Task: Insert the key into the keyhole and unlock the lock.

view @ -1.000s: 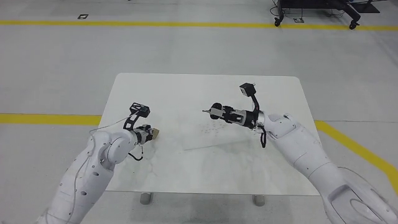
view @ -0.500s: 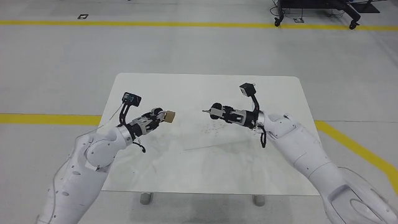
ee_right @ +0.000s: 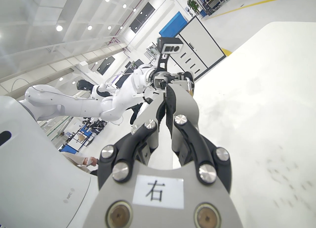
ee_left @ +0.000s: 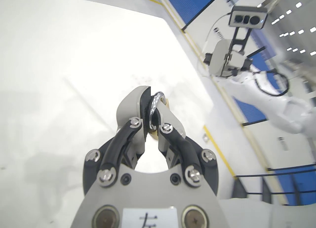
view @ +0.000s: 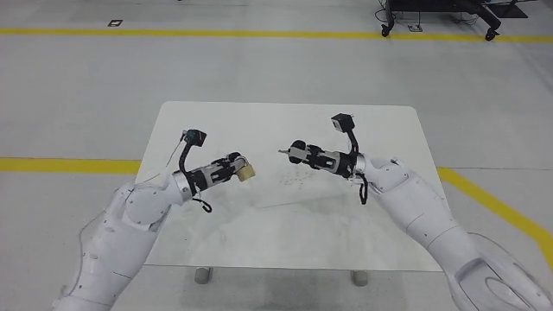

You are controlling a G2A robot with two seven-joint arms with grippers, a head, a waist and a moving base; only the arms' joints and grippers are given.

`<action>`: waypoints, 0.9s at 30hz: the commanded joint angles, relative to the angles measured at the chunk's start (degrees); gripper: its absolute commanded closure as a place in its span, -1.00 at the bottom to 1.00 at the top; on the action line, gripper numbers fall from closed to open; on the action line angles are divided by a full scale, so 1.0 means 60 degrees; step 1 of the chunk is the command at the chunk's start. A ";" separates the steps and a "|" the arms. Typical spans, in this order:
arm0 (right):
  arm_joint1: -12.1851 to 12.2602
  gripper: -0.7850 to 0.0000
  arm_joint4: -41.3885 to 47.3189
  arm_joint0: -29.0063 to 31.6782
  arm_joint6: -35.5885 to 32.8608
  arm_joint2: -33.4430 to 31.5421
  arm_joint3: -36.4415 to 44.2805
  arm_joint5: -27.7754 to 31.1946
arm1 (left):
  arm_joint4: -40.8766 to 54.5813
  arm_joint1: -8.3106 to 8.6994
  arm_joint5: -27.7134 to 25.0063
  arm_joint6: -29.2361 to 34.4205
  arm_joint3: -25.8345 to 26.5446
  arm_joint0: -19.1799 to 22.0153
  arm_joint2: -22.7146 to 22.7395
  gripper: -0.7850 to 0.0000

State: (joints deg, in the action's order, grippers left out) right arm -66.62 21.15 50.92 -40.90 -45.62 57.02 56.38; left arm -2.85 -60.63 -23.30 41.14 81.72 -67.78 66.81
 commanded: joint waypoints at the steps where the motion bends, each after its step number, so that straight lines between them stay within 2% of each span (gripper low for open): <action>1: -0.0064 1.00 0.0067 -0.0027 0.0198 0.0019 0.0004 -0.0025 | 0.2060 -0.0191 0.0462 0.0852 -0.0904 0.0787 -0.0494 1.00; 7: -0.0309 1.00 0.0298 -0.0147 0.0726 0.0151 -0.0359 0.0151 | 0.5187 -0.0782 0.1581 0.2715 -0.3327 0.2637 -0.1615 1.00; 9: -0.0387 1.00 0.0186 -0.0180 0.0958 0.0178 -0.0508 0.0256 | 0.5762 -0.0980 0.1887 0.3112 -0.4080 0.3145 -0.1922 1.00; 12: -0.0483 1.00 0.0025 -0.0144 0.1319 0.0185 -0.0563 0.0270 | 0.6089 -0.1241 0.2046 0.3123 -0.4996 0.3764 -0.2278 1.00; 19: -0.0491 1.00 0.0027 -0.0131 0.1336 0.0186 -0.0548 0.0270 | 0.6128 -0.1291 0.1995 0.3159 -0.5094 0.3853 -0.2346 1.00; 24: -0.0477 1.00 -0.0190 -0.0073 0.1410 0.0126 -0.0331 0.0123 | 0.5404 -0.1279 0.3541 0.1981 -0.4680 0.3720 -0.2452 1.00; 27: -0.0378 1.00 -0.1573 -0.0010 0.1663 -0.0120 -0.0188 -0.0092 | 0.5548 -0.1297 0.4430 0.1898 -0.4399 0.3725 -0.2430 1.00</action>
State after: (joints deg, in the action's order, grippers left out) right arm -69.07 15.18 50.68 -31.82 -45.80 55.67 56.32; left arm 30.15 -68.39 1.25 52.50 54.87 -45.56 52.15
